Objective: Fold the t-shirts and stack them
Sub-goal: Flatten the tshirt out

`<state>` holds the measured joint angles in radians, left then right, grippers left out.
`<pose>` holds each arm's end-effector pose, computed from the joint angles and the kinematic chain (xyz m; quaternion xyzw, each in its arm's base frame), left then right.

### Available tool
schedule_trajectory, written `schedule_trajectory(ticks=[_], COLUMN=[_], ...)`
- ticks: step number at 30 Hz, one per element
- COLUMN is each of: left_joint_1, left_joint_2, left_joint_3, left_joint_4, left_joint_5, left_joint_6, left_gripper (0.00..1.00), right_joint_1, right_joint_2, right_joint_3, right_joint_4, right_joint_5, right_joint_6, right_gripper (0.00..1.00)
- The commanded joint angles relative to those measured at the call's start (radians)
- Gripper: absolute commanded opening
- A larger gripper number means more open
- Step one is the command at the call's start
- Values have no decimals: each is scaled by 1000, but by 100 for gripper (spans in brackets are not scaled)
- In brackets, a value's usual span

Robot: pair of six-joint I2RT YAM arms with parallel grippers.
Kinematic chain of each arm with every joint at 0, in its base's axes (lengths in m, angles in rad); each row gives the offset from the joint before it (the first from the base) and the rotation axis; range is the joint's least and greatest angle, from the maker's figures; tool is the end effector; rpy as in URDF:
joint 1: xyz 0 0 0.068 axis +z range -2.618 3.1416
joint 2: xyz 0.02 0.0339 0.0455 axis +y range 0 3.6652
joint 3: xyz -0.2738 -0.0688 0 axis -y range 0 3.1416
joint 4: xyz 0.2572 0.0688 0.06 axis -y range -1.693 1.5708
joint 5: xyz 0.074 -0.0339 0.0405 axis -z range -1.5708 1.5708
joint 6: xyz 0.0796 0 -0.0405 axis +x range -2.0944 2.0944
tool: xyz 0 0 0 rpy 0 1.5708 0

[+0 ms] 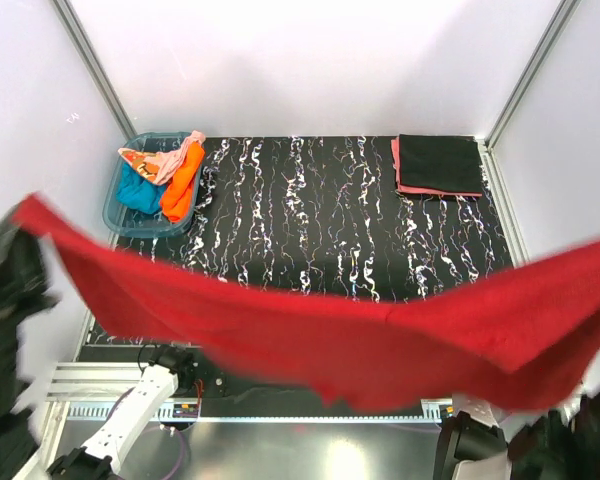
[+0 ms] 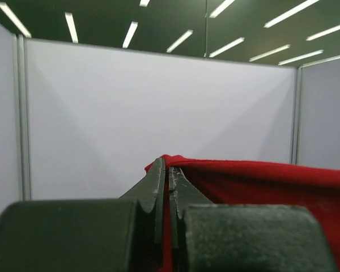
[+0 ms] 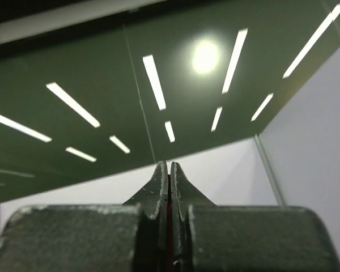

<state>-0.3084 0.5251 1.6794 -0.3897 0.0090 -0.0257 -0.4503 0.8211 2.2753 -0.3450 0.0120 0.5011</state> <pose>-0.0544 0.0166 0.6166 0.0594 0.3878 -0.1547 0.9067 -0.1155 0.0548 0.7138 0.1100 0.2007 0.0234 0.9732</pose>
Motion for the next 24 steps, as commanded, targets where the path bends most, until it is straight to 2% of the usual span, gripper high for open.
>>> schedule_trajectory(ticks=[1, 2, 3, 4, 5, 6, 8, 9, 13, 14, 18, 21, 24], left_joint_1=[-5, -5, -5, -5, -5, -5, -5, -5, -3, -3, 8, 29, 48], left_joint_2=[50, 46, 41, 32, 27, 24, 38, 52, 143, 189, 363, 494, 602], left_joint_3=[-147, -256, -305, -363, -485, -556, -659, -747, -931, -982, -1004, -971, -888], left_joint_4=[7, 26, 38, 61, 83, 109, 135, 140, 247, 276, 387, 488, 497], left_joint_5=[-81, -90, -98, -109, -116, -124, -147, -159, -165, -168, -185, -192, -179], left_joint_6=[-2, -28, -46, -63, -81, -92, -126, -143, -189, -201, -214, -207, -189], left_gripper=[0, 0, 0, 0, 0, 0, 0, 0, 0, 0, 0, 0, 0], right_joint_1=[4, 4, 4, 4, 4, 4, 4, 4, 12, 13, 65, 91, 102], right_joint_2=[69, 66, 58, 49, 46, 43, 49, 53, 119, 139, 278, 394, 476], right_joint_3=[-233, -296, -451, -536, -615, -767, -917, -1059, -1341, -1411, -1467, -1418, -1331], right_joint_4=[-37, -20, 3, 32, 70, 93, 167, 196, 336, 415, 508, 518, 509], right_joint_5=[-79, -102, -124, -162, -174, -190, -225, -234, -277, -285, -279, -290, -290], right_joint_6=[89, 112, 131, 170, 189, 201, 226, 237, 267, 270, 223, 202, 185], right_gripper=[0, 0, 0, 0, 0, 0, 0, 0, 0, 0, 0, 0, 0])
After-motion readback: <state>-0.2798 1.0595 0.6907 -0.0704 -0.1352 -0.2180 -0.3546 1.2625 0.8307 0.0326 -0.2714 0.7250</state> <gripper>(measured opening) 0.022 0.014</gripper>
